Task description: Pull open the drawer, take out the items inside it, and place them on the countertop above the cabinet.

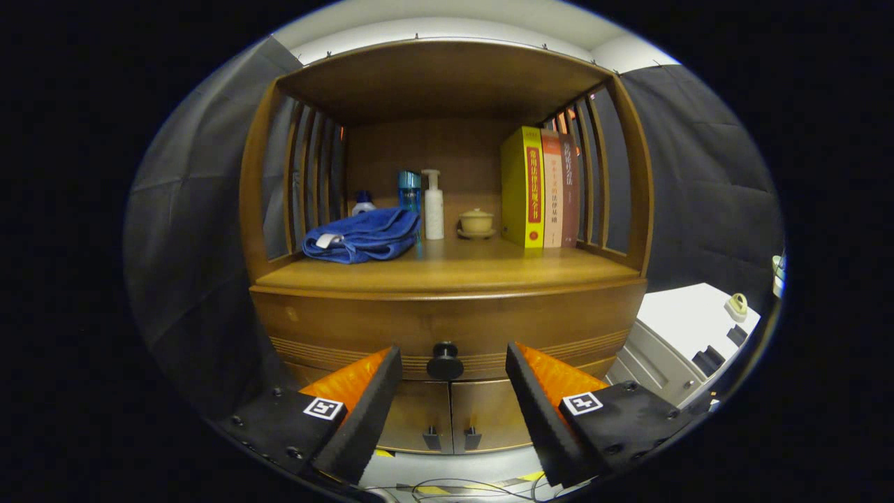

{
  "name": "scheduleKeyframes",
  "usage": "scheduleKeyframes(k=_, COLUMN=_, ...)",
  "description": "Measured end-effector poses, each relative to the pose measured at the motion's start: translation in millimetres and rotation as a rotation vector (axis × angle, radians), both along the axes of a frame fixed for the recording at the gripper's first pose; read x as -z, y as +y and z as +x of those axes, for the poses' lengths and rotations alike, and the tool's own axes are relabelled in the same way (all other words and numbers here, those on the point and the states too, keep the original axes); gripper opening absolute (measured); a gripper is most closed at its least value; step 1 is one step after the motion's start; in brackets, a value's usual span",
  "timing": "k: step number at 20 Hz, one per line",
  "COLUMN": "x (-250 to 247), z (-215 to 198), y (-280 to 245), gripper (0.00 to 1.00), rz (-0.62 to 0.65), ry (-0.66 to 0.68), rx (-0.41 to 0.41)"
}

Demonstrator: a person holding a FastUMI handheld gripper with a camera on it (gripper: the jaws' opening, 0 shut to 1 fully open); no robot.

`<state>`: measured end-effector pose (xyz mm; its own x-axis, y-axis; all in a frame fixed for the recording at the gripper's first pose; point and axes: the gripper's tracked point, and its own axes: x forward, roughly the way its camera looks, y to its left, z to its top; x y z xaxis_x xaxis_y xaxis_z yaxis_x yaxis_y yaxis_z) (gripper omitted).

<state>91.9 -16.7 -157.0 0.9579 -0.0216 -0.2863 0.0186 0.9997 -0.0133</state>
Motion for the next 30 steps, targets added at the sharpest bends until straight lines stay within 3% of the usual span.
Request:
scheduleKeyframes(k=10, x=49.0, z=46.7, y=-1.9, gripper=0.98, rz=0.012, ry=0.077, rx=0.009)
scheduleKeyframes(k=12, x=53.1, z=51.2, y=-0.1, gripper=0.94, rz=0.003, ry=0.086, rx=0.006)
scheduleKeyframes(k=13, x=52.8, z=53.6, y=-0.9, gripper=0.88, rz=-0.002, ry=0.08, rx=0.013)
scheduleKeyframes(k=15, x=52.3, z=57.1, y=2.7, gripper=0.65, rz=0.005, ry=0.072, rx=0.013)
scheduleKeyframes(k=17, x=52.7, z=56.5, y=1.8, gripper=0.56, rz=-0.01, ry=0.074, rx=0.02)
scheduleKeyframes(k=30, x=52.1, z=29.4, y=3.0, gripper=0.47, rz=-0.001, ry=0.111, rx=0.036)
